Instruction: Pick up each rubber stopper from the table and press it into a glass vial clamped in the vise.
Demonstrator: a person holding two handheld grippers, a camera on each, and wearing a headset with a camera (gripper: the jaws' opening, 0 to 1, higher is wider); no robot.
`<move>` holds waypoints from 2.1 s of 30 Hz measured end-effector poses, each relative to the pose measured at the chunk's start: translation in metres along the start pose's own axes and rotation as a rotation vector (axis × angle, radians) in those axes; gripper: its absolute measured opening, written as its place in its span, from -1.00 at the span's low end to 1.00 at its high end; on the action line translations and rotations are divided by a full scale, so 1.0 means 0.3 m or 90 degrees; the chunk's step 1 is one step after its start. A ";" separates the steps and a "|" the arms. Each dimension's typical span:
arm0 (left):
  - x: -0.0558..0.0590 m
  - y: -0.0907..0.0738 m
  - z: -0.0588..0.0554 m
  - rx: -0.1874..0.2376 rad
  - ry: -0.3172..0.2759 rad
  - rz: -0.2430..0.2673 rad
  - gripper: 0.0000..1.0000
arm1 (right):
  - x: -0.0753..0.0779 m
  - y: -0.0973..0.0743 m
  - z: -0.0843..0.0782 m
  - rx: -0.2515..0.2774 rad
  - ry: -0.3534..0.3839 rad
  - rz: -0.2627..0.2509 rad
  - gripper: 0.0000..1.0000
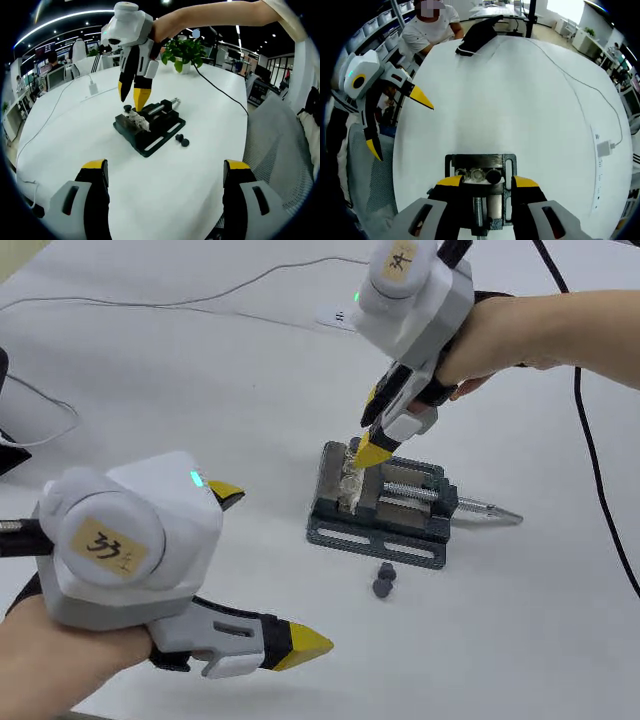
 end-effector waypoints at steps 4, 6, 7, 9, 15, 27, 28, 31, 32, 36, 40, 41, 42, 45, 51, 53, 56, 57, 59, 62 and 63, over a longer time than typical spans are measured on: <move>-0.007 -0.001 0.000 0.000 -0.002 -0.001 0.89 | -0.022 -0.005 -0.014 0.020 0.005 0.004 -0.14; -0.011 -0.004 0.003 0.002 -0.003 0.001 0.90 | -0.035 -0.008 -0.027 0.029 0.008 0.003 -0.07; -0.013 -0.005 0.005 0.004 -0.003 0.002 0.90 | -0.044 -0.013 -0.033 0.033 0.008 0.002 -0.05; -0.017 -0.008 0.008 0.007 -0.006 0.005 0.89 | -0.048 -0.019 -0.042 0.050 0.011 -0.001 -0.06; -0.025 -0.015 0.011 0.015 -0.015 0.013 0.89 | -0.089 -0.037 -0.080 0.088 0.041 0.005 -0.09; -0.029 -0.028 0.006 0.016 -0.020 0.022 0.89 | -0.197 -0.042 -0.183 0.119 0.069 0.006 -0.13; -0.027 -0.029 0.006 0.015 -0.019 0.022 0.89 | -0.208 -0.044 -0.195 0.121 0.070 0.004 -0.14; -0.023 -0.031 0.009 0.016 -0.019 0.024 0.89 | -0.233 -0.047 -0.220 0.123 0.075 0.003 -0.18; -0.021 -0.032 0.011 0.016 -0.019 0.025 0.89 | -0.239 -0.046 -0.228 0.122 0.077 0.004 -0.20; -0.011 -0.031 0.017 0.018 -0.018 0.025 0.88 | -0.260 -0.042 -0.262 0.116 0.075 0.001 -0.28; -0.003 -0.032 0.019 0.019 -0.019 0.026 0.88 | -0.277 -0.024 -0.285 0.119 0.078 0.006 -0.36; -0.001 -0.033 0.019 0.019 -0.020 0.027 0.88 | -0.282 -0.021 -0.286 0.118 0.075 0.005 -0.37; -0.001 -0.033 0.019 0.019 -0.020 0.028 0.88 | -0.286 -0.017 -0.288 0.118 0.071 0.005 -0.40; 0.001 -0.033 0.016 0.019 -0.024 0.031 0.88 | -0.301 0.009 -0.292 0.113 0.055 0.002 -0.51; 0.006 -0.032 0.012 0.019 -0.031 0.032 0.87 | -0.290 0.072 -0.313 0.091 0.028 0.006 -0.68; 0.007 -0.031 0.010 0.019 -0.033 0.032 0.87 | -0.289 0.083 -0.314 0.085 0.025 0.006 -0.71; 0.007 -0.032 0.004 0.016 -0.034 0.031 0.87 | -0.281 0.098 -0.318 0.084 0.023 0.006 -0.80; 0.008 -0.032 0.002 0.015 -0.035 0.030 0.87 | -0.283 0.095 -0.317 0.085 0.023 0.006 -0.84; 0.008 -0.032 -0.004 0.013 -0.036 0.030 0.87 | -0.285 0.095 -0.314 0.085 0.028 0.010 -0.88; 0.010 -0.033 -0.010 0.011 -0.039 0.029 0.87 | -0.291 0.096 -0.310 0.087 0.024 0.015 -0.96; 0.011 -0.033 -0.013 0.010 -0.040 0.029 0.87 | -0.295 0.096 -0.308 0.088 0.022 0.018 -0.99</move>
Point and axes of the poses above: the centre of the closed fingertips' face, and the gripper's own axes: y roughly forward along the fingers, x roughly to its right, z roughly out of its top, the point moved 7 cm from there along -y, roughly backward along the fingers, and after that the axes turned 6 degrees about y, right-handed, at the moved point
